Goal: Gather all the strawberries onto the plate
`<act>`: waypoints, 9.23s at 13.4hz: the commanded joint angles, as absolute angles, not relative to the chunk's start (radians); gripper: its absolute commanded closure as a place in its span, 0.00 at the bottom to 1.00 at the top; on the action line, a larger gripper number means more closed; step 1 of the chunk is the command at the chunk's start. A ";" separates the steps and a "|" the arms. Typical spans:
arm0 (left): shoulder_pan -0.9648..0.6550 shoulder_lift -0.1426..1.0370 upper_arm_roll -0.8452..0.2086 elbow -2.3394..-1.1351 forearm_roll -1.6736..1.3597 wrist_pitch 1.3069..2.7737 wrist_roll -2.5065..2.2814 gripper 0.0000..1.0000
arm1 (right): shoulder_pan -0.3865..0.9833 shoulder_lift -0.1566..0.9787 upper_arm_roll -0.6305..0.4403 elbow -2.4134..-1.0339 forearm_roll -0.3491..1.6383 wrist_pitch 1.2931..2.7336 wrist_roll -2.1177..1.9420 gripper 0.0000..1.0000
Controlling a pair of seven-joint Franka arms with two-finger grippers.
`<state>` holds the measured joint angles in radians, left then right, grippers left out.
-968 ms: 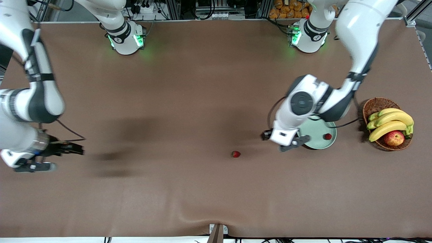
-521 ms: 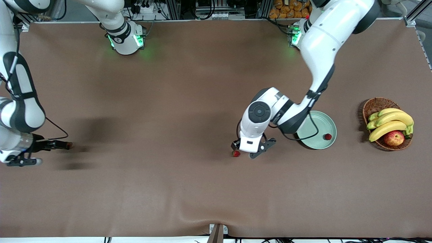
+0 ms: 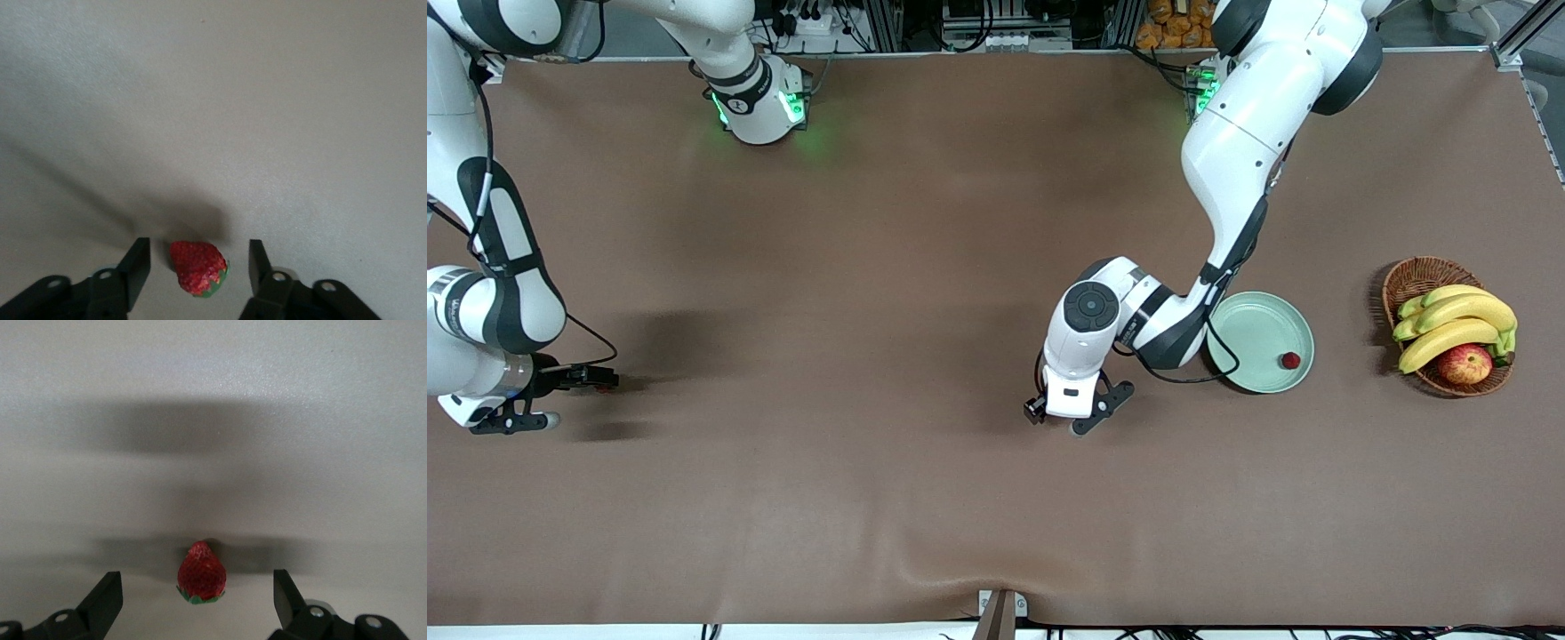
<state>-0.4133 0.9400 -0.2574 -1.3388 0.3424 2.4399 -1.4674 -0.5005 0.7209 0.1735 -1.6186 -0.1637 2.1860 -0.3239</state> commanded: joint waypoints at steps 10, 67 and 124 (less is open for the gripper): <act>-0.416 0.901 -0.245 -1.327 0.373 2.302 -1.364 1.00 | -0.506 0.752 0.158 -1.672 -0.201 2.227 -0.311 0.99; -0.335 0.839 -0.353 -1.465 0.307 2.272 -1.216 1.00 | -0.038 0.011 -0.045 -1.640 -0.015 1.587 -0.132 0.00; -0.048 0.031 0.002 -1.520 -0.032 1.528 -0.092 0.00 | -0.094 0.021 -0.002 -1.463 0.023 1.485 0.104 0.00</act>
